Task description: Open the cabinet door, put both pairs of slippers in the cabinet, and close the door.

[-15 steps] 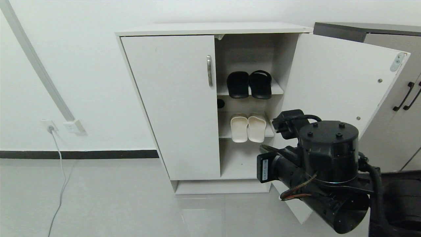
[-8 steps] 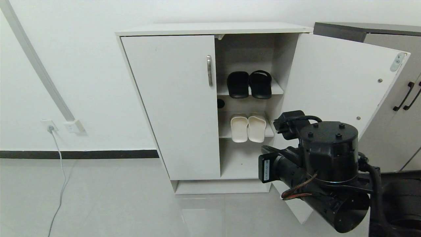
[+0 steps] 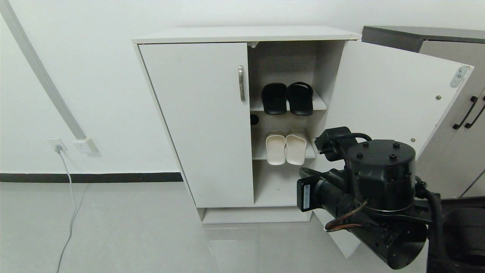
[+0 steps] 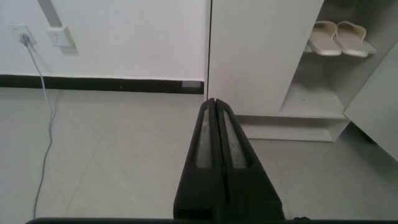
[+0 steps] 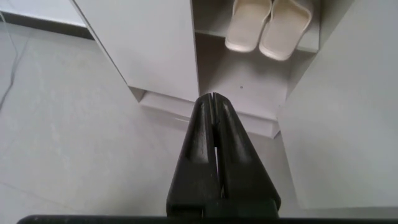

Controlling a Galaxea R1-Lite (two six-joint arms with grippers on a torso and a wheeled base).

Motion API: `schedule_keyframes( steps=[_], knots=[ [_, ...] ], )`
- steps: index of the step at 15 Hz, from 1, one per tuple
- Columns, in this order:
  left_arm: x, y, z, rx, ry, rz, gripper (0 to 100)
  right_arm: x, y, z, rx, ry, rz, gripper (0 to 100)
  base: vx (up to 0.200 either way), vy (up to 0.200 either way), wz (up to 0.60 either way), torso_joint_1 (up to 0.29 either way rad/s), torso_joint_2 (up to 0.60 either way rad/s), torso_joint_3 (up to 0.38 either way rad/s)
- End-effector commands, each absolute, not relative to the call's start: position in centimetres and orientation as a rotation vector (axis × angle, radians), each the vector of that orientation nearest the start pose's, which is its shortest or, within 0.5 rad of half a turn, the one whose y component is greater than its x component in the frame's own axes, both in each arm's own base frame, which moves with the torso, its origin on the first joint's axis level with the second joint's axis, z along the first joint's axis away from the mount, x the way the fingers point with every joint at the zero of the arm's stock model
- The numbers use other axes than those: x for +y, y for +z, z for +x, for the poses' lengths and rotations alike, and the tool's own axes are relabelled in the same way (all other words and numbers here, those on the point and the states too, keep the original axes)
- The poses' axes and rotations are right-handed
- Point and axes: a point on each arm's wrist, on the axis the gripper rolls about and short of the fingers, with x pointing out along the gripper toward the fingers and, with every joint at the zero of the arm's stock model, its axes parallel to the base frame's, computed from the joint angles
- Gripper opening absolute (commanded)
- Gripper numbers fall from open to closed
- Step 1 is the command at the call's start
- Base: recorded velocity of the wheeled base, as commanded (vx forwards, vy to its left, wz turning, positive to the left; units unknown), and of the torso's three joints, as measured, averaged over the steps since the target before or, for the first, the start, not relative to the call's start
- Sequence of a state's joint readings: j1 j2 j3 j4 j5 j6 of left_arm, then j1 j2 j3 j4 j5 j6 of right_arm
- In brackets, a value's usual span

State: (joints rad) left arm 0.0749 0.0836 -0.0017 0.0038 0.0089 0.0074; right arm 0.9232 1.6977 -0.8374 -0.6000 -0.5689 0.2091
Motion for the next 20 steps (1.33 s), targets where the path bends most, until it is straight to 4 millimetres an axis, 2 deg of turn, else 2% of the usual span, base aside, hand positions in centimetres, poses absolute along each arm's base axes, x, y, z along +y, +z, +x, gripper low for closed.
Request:
schedule_keyframes(
  steps=[1,10,20],
  knots=[
    [-0.10,7.73,-1.64,0.086,0.084,0.005,0,23.60,18.77,19.42,0.231,0.328,0.025,0,0.000,0.000,0.00,0.007,-0.14,-0.359],
    [-0.10,7.73,-1.64,0.086,0.084,0.005,0,23.56,18.71,19.51,0.233,0.325,0.023,0,0.000,0.000,0.00,0.076,-0.48,-0.363],
    [-0.10,7.73,-1.64,0.086,0.084,0.005,0,23.50,18.62,19.59,0.235,0.320,0.020,0,0.000,0.000,0.00,0.170,-0.49,-0.321]
  ],
)
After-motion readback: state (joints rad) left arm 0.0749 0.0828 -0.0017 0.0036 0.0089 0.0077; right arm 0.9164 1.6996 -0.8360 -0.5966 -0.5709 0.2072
